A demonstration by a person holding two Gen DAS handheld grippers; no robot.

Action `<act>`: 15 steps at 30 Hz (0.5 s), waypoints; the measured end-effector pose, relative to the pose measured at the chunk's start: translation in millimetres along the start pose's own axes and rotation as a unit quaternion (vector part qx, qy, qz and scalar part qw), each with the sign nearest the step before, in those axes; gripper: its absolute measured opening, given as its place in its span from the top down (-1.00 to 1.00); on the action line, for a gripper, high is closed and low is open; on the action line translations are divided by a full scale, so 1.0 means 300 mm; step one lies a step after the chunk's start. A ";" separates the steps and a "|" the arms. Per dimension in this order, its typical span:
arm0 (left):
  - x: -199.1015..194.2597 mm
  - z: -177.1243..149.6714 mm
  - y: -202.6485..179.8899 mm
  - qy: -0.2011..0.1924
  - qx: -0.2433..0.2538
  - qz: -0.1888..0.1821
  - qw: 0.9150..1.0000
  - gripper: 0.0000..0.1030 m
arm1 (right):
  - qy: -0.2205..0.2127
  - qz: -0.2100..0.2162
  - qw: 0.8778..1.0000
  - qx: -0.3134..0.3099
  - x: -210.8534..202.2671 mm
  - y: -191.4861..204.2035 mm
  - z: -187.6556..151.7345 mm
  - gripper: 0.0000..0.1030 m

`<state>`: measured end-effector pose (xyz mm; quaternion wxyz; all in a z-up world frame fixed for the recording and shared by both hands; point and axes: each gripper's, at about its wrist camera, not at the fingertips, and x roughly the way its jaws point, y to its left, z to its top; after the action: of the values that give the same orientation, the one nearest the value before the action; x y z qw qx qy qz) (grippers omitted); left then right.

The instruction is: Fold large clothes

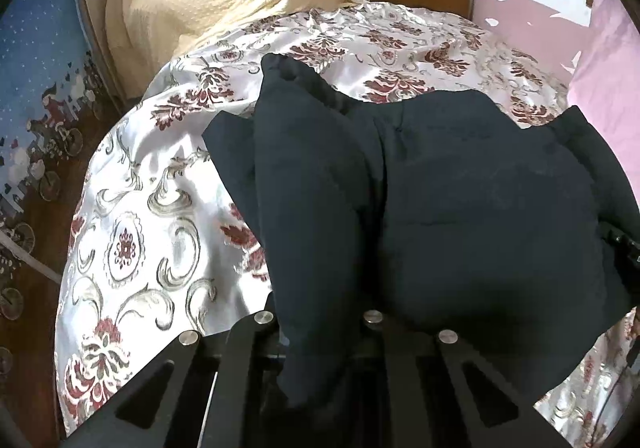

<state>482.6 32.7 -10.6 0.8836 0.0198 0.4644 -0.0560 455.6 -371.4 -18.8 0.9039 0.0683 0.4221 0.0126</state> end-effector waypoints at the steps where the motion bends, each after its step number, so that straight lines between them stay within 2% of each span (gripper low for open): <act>1: -0.014 -0.003 0.006 0.004 -0.006 -0.006 1.000 0.77 | 0.000 0.000 1.000 -0.003 -0.018 0.005 -0.001 0.66; 8: -0.151 -0.080 0.035 0.009 -0.003 -0.008 1.000 0.77 | 0.001 0.005 1.000 -0.022 -0.169 0.057 -0.036 0.68; 15: -0.294 -0.213 0.062 0.013 -0.005 -0.013 1.000 0.77 | -0.001 0.008 1.000 -0.027 -0.348 0.103 -0.131 0.68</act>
<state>382.9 63.8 25.4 0.8769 0.0103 0.4762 -0.0647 359.4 -344.6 39.8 0.9055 0.0477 0.4206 0.0311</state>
